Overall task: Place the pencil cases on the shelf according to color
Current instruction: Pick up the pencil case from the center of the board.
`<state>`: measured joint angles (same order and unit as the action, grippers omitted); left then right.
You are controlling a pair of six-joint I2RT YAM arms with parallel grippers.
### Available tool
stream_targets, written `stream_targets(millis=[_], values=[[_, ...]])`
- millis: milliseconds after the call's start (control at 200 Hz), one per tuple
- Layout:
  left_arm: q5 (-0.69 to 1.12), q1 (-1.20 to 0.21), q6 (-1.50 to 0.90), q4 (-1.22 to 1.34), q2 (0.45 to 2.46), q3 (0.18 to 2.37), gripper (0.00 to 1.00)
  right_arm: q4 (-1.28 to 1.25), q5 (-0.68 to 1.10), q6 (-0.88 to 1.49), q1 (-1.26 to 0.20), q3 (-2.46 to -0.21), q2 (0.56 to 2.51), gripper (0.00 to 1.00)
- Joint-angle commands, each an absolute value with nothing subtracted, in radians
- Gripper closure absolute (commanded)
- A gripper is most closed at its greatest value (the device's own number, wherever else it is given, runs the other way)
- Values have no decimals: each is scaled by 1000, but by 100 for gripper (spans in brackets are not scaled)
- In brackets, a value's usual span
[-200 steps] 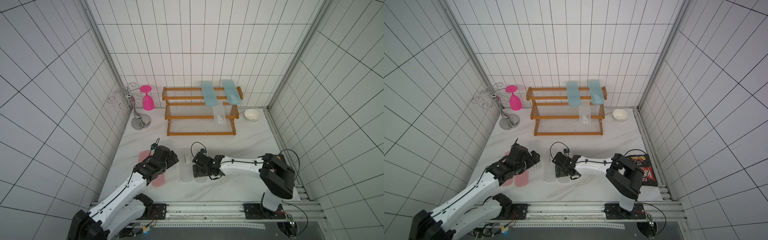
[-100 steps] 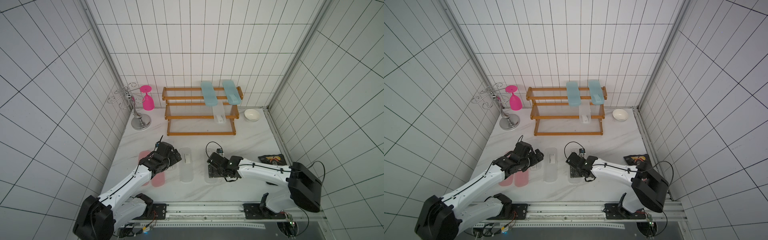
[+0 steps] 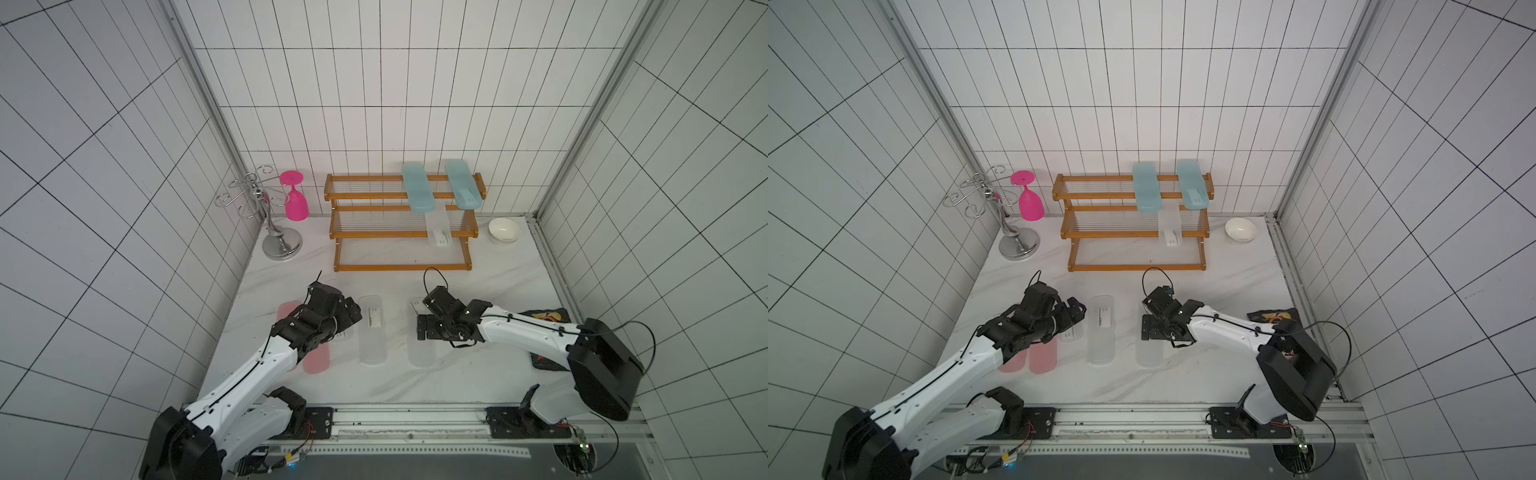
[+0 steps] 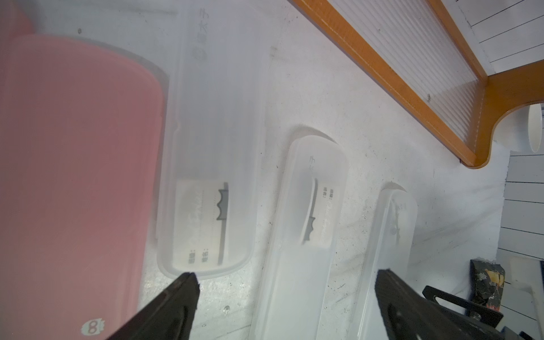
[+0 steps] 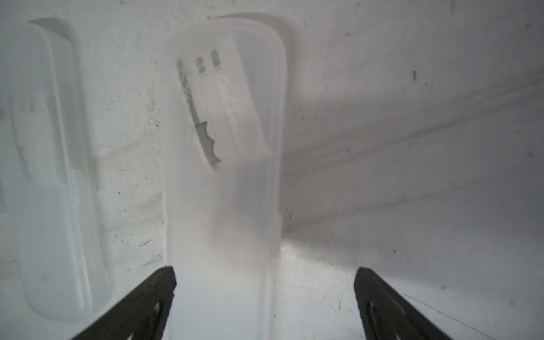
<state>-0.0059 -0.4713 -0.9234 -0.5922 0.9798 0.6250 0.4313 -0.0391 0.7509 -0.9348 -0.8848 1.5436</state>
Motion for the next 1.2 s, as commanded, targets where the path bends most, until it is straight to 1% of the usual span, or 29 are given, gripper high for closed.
stream_targets(millis=[0, 130, 330, 415, 530, 645, 760, 905, 1070, 1194], values=[[-4, -476, -911, -616, 948, 622, 2, 413, -2, 688, -925, -983, 1632, 1], [-9, -477, -921, -627, 897, 596, 2, 426, -5, 665, -925, -1056, 1711, 1], [-9, -477, -910, -668, 849, 589, 2, 453, -23, 623, -929, -1123, 1764, 1], [-9, -477, -907, -683, 839, 589, 2, 489, -58, 615, -941, -1152, 1760, 1], [0, -478, -904, -689, 823, 585, 2, 531, -152, 640, -958, -1155, 1708, 1], [0, -479, -908, -693, 807, 585, 2, 551, -212, 689, -976, -1106, 1617, 1], [5, -480, -894, -716, 792, 602, 2, 529, -198, 753, -987, -1007, 1510, 1], [-7, -482, -904, -705, 762, 583, 2, 513, -204, 828, -1043, -894, 1411, 1], [1, -483, -891, -704, 765, 596, 2, 478, -195, 930, -1124, -807, 1407, 1], [-2, -483, -890, -719, 764, 610, 2, 451, -185, 956, -1182, -815, 1456, 1]])
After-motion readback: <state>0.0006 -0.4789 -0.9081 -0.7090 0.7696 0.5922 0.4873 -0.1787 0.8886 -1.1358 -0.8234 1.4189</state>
